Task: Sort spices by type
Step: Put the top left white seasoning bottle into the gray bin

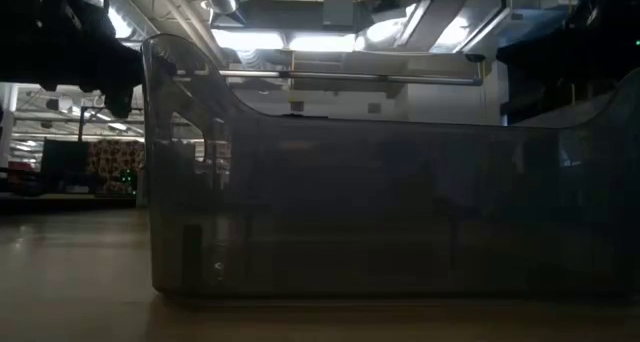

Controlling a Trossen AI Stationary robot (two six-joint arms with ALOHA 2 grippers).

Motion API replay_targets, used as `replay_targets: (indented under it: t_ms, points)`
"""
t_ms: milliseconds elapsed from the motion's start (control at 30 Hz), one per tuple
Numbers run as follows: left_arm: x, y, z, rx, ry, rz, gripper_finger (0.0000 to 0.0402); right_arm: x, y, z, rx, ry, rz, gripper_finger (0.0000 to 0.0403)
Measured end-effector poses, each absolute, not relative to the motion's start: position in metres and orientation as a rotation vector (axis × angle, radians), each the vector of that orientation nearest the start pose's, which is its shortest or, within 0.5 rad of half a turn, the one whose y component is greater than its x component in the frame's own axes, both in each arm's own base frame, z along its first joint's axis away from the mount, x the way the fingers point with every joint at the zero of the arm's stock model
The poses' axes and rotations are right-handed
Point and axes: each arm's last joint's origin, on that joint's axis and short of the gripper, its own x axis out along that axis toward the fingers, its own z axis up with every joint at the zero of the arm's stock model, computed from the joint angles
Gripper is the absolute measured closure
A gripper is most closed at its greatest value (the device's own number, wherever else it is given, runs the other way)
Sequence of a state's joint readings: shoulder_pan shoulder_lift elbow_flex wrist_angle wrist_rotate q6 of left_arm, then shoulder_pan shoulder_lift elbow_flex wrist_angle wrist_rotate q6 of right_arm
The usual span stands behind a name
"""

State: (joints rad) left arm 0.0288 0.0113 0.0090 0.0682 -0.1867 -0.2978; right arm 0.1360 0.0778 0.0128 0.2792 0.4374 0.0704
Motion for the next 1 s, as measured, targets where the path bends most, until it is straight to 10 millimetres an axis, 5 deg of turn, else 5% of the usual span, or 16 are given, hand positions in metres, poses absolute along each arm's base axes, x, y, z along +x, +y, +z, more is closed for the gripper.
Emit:
replay_targets:
  t_ms: [367, 1000]
  points:
    - [0.092, 0.013, 0.195, -0.135, -0.324, 0.374, 0.0398, 0.098, -0.001, 0.192, 0.067, -0.217, -0.381, 0.0381]
    - [0.105, 0.051, 0.267, 0.245, -0.064, 1.028, 0.0398, 0.094, -0.006, 0.198, -0.045, -0.227, -0.571, 0.0382]
